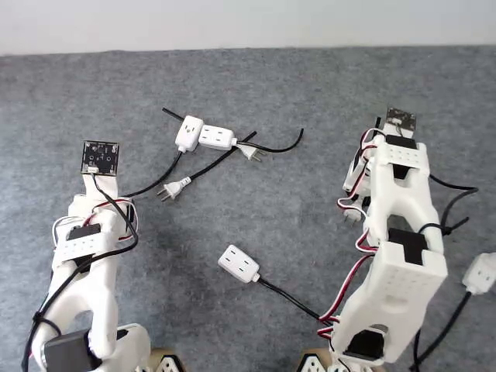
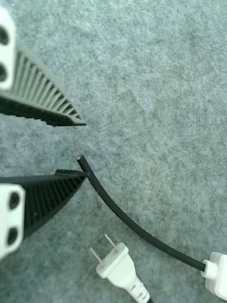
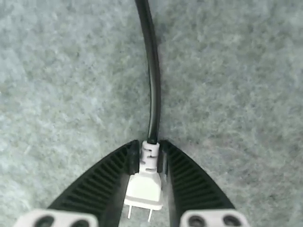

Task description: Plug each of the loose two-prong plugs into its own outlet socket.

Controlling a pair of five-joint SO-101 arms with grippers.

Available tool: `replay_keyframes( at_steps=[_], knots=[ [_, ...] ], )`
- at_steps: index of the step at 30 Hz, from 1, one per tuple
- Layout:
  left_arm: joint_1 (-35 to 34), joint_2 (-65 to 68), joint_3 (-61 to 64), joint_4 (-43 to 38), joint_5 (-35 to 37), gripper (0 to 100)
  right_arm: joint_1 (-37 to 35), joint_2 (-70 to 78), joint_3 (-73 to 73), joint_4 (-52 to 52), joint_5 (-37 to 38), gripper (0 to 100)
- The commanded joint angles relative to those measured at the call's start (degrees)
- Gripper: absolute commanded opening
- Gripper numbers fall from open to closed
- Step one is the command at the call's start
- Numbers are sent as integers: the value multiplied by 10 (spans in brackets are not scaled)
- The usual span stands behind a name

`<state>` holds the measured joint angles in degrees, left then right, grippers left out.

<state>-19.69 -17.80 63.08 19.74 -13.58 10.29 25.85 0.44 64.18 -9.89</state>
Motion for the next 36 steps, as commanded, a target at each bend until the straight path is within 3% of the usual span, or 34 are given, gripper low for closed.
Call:
replay_keyframes(
  at_steps=[1, 15, 20, 22, 27, 31, 33, 36],
  knots=[
    [-1, -4, -30, -11, 1, 141, 2, -4, -32, -5, -4, 83],
    [3, -4, -29, -6, 4, 141, 2, 1, -30, -5, 16, 4],
    [41, -5, -53, 78, 9, 141, 2, -2, -28, 0, 16, 8],
    [62, -5, -67, 142, 55, 141, 4, -7, -18, -2, 16, 8],
    [104, -5, -146, 368, 273, 141, 0, -37, 22, -32, 17, 8],
    [193, -4, -219, 547, 387, 141, -13, -92, 89, -87, 37, 8],
    [244, -1, -232, 561, 389, 141, -22, -127, 137, -126, 45, 8],
    [297, -1, -207, 506, 382, 143, -27, -180, 207, -182, 57, 8]
  ],
)
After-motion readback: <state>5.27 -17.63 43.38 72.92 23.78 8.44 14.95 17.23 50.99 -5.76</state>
